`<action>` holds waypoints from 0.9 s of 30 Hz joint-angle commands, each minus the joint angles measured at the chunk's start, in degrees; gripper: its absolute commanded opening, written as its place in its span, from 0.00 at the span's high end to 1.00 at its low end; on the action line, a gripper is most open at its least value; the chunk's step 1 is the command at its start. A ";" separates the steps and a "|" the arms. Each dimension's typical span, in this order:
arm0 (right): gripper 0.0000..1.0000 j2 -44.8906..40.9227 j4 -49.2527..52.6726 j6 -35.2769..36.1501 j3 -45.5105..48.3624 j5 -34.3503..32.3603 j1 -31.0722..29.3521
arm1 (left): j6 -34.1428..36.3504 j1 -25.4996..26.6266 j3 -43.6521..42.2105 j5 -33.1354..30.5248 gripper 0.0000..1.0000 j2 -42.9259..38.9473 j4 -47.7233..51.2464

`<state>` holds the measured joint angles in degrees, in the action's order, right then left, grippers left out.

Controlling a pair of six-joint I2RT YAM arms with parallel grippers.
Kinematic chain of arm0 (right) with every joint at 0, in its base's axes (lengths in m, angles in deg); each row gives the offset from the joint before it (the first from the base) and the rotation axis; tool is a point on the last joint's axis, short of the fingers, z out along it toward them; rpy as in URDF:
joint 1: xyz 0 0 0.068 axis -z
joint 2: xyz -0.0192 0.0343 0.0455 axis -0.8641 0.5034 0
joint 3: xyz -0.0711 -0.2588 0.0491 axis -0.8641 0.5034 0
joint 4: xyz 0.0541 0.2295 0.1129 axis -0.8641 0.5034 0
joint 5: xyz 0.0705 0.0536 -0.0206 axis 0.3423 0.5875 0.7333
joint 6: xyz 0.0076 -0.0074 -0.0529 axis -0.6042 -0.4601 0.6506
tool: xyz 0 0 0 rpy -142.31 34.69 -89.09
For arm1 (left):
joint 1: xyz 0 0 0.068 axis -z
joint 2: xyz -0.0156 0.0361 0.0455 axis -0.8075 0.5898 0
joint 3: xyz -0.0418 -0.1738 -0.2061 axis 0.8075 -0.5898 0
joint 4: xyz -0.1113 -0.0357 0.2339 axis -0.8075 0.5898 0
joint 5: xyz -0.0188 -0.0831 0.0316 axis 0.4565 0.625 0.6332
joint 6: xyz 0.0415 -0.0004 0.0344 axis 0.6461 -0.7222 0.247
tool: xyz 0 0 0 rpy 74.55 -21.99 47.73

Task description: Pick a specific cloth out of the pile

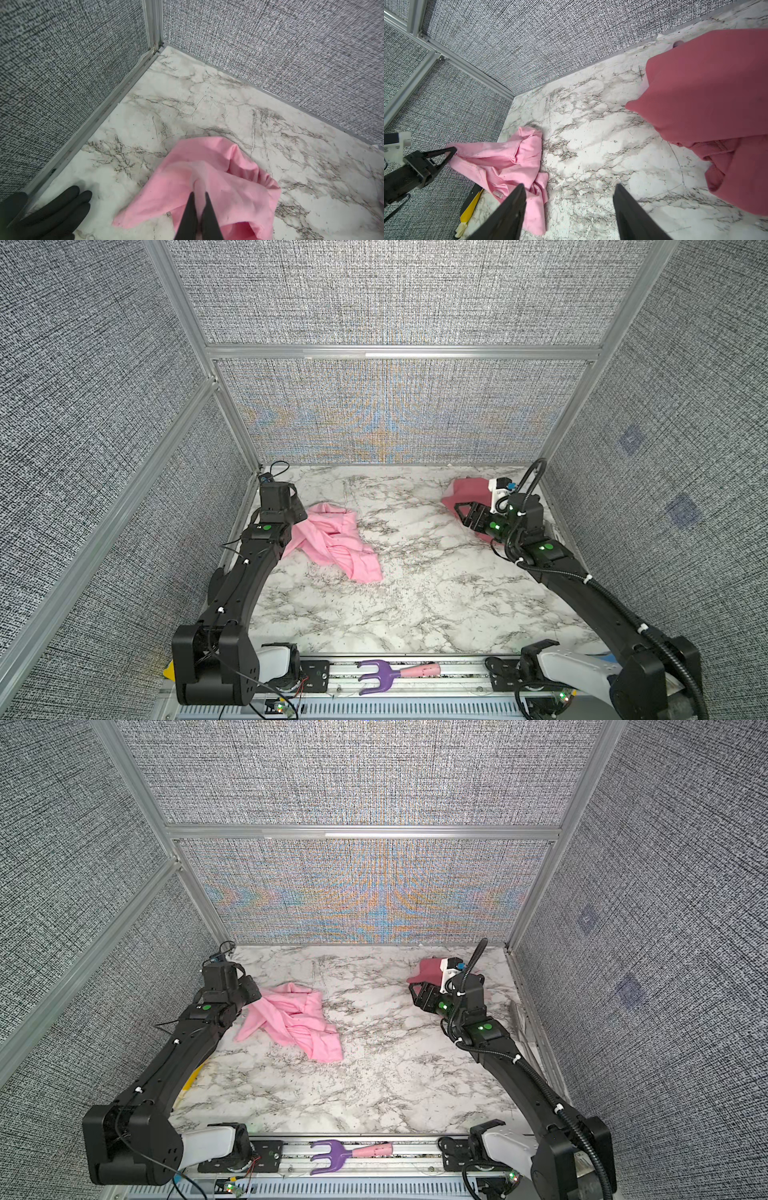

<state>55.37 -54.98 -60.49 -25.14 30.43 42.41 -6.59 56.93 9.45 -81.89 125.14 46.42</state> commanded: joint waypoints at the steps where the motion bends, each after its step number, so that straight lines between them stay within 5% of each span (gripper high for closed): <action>1: 0.32 0.53 -1.98 0.21 -0.54 -0.05 -0.56 | -1.29 -1.21 -0.41 0.41 1.00 1.58 -2.87; 19: 0.32 3.43 -2.42 0.27 -2.35 -0.36 -1.36 | -4.14 -4.23 -6.88 1.92 1.00 11.55 -8.26; 20: 0.32 3.62 -2.10 0.49 -2.80 -0.25 -1.40 | -4.21 -4.39 -7.16 2.23 0.97 11.53 -8.15; 22: 0.32 3.65 -1.51 0.96 -3.34 -0.27 -1.33 | -4.86 -4.33 -7.25 2.17 0.73 11.24 -6.92; 27: 0.32 3.10 -0.44 1.67 -3.94 -0.61 -1.31 | -5.45 -4.37 -5.87 2.88 0.57 9.12 -2.04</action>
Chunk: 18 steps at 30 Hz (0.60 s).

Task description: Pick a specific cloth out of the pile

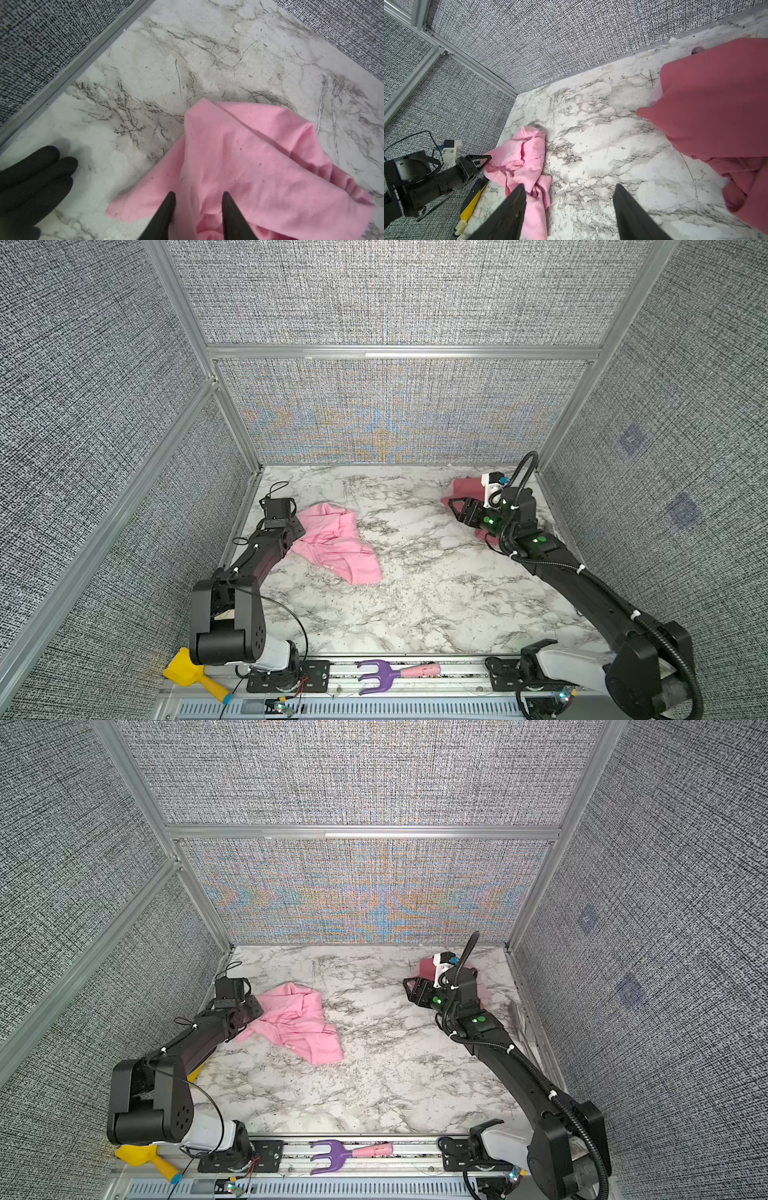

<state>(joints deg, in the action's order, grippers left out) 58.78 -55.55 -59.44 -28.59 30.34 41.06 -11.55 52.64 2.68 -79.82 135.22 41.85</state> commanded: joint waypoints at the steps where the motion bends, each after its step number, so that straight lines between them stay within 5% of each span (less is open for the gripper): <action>1: 0.32 -0.48 0.31 0.72 -0.50 -0.53 0.00 | 0.19 -0.05 1.53 1.43 0.57 -1.54 3.44; 12: 0.32 -2.22 0.44 -0.20 0.33 -2.01 -0.27 | 6.90 3.14 5.79 2.74 0.56 -10.88 9.17; 18: 0.32 -2.99 2.77 0.14 -0.12 -4.81 -1.24 | 9.74 16.16 4.76 4.96 0.56 -12.74 5.81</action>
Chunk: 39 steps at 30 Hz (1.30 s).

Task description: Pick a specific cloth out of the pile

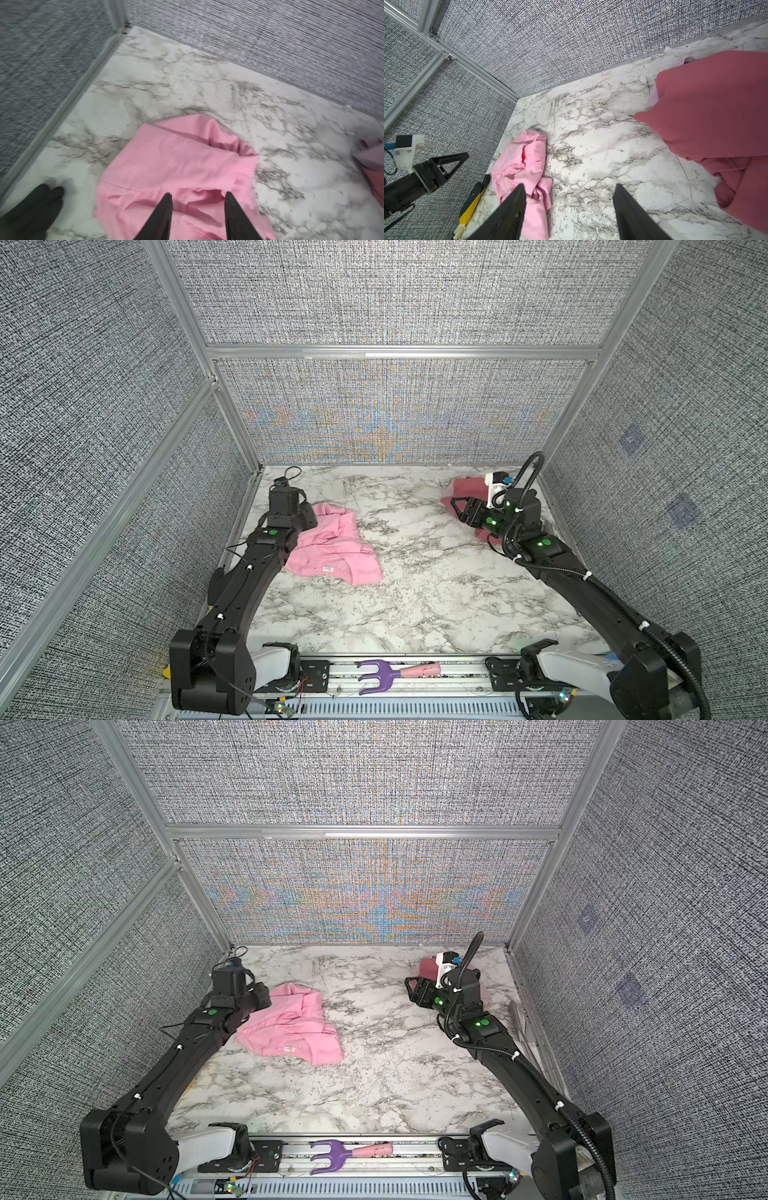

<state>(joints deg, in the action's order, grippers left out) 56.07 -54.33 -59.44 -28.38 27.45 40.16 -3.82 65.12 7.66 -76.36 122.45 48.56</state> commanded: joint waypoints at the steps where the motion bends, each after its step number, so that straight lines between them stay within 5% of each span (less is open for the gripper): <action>1: 0.32 -0.31 2.42 0.34 -0.65 -2.36 -0.56 | 2.20 6.07 -0.57 2.03 0.56 0.50 -1.41; 9: 0.32 -2.41 3.65 0.41 0.94 -5.49 -1.71 | 2.92 21.10 -2.52 3.74 0.57 7.76 -2.51; 15: 0.32 -1.61 4.65 1.17 -0.41 -4.94 -1.75 | 0.43 27.27 -5.87 4.77 0.56 10.89 -3.33; 39: 0.32 0.81 2.08 0.01 0.75 -3.80 -1.75 | -0.26 35.56 -5.10 -3.15 0.56 24.43 -3.21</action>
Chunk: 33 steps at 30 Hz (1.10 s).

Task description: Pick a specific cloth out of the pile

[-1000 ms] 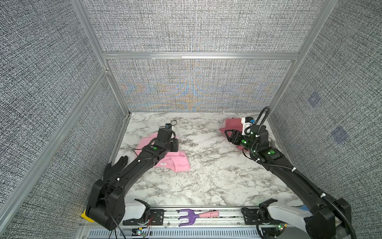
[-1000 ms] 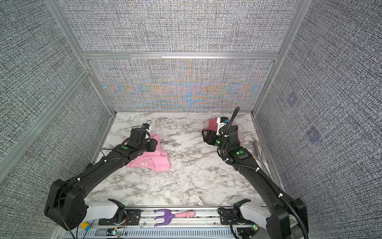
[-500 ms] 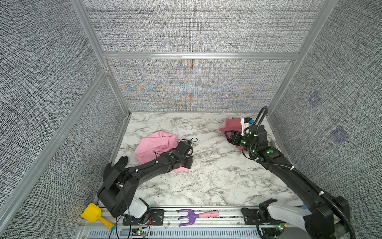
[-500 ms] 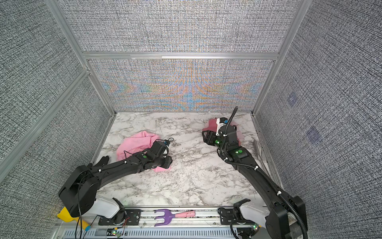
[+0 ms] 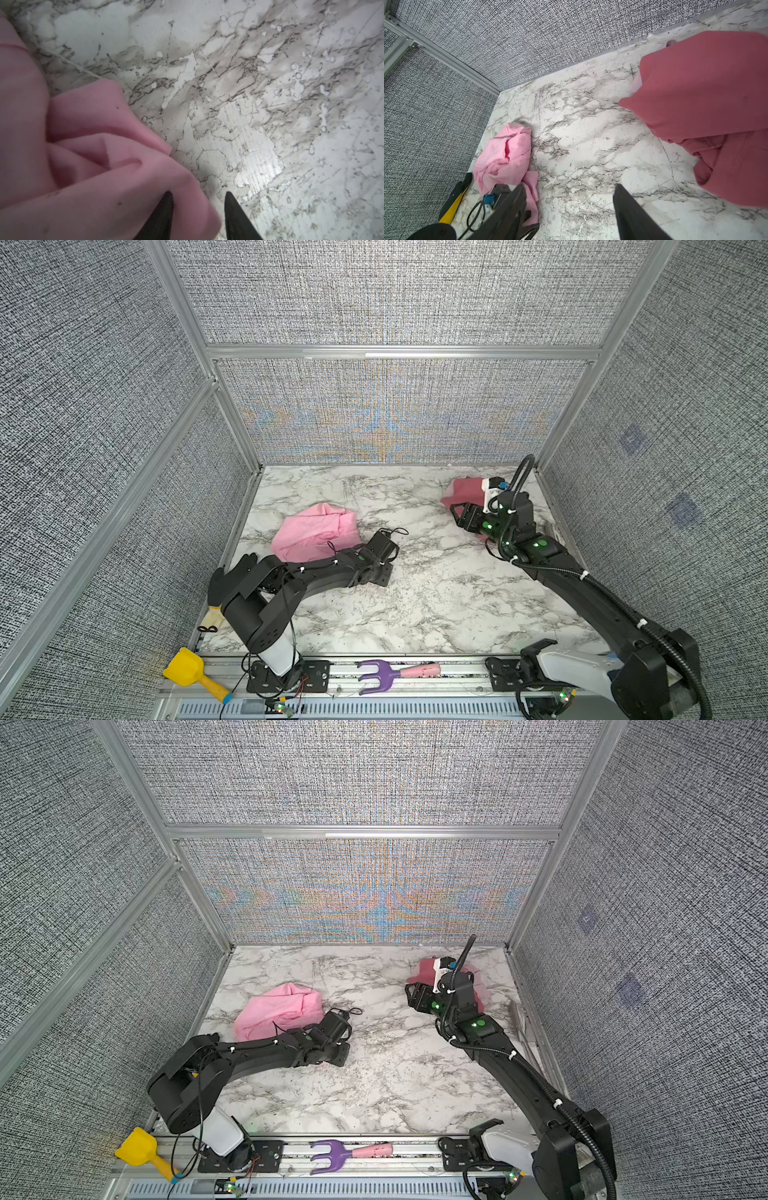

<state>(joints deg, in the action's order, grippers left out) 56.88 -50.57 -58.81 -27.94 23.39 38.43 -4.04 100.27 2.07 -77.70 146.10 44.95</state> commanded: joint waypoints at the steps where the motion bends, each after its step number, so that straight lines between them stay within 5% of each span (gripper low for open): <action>1: 0.32 0.00 -1.76 -0.61 0.35 0.27 -0.09 | -0.04 0.65 0.60 -2.00 0.56 1.29 0.49; 8: 0.32 -0.35 -1.85 -0.48 0.94 -0.17 -0.01 | -1.18 2.09 1.92 -3.83 0.70 4.29 3.17; 11: 0.32 -0.28 -1.93 -0.53 1.01 -0.33 -0.01 | -2.08 2.52 3.24 -4.74 0.98 5.18 5.14; 12: 0.32 -0.34 -1.94 -0.52 1.02 -0.35 -0.07 | -2.07 2.61 3.79 -4.94 1.00 5.32 5.71; 27: 0.32 -2.35 -1.81 -0.35 0.68 -0.61 -0.04 | -0.09 2.39 23.32 -5.29 1.00 1.87 11.66; 33: 0.32 -3.43 -1.33 -0.22 0.77 -1.22 -0.03 | -0.47 -1.50 26.54 -3.76 1.00 -1.59 12.21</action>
<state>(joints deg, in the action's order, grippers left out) 53.80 -51.64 -58.78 -27.02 22.93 38.45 -4.65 100.20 27.99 -82.07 146.04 56.32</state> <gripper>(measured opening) 0.682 0.071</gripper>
